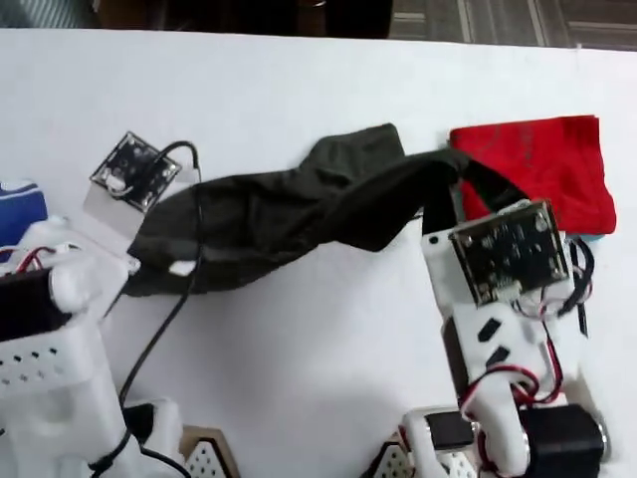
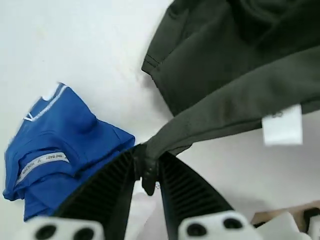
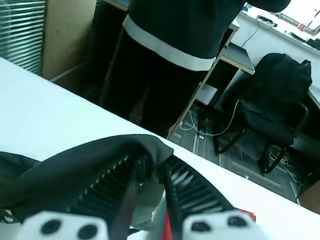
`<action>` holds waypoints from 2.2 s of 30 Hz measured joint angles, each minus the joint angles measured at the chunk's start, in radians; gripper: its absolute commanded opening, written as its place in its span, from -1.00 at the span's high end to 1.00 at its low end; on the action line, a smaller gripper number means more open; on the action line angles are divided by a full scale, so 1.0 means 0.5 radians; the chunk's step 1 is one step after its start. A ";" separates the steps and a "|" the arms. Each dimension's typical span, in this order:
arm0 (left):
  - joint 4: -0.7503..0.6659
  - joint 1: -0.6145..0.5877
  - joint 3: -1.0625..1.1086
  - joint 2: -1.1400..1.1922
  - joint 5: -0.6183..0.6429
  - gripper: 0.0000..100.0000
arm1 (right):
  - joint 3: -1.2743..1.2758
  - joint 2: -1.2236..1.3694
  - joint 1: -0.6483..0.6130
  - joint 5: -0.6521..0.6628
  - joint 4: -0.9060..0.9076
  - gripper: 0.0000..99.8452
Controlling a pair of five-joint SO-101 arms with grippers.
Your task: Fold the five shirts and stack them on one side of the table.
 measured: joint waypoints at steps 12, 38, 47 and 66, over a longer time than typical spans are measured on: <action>0.049 0.000 -0.325 -0.377 0.160 0.95 | -0.509 -0.037 0.199 0.000 0.233 0.96; -0.273 0.000 -0.132 -0.724 0.307 0.95 | -1.326 0.433 0.218 0.000 0.092 0.96; -0.077 0.000 -0.611 -0.724 0.414 0.95 | -1.734 0.476 0.218 0.000 0.353 0.96; 0.157 -0.003 -1.046 -0.727 0.423 0.95 | -1.979 0.473 0.218 -0.190 0.531 0.96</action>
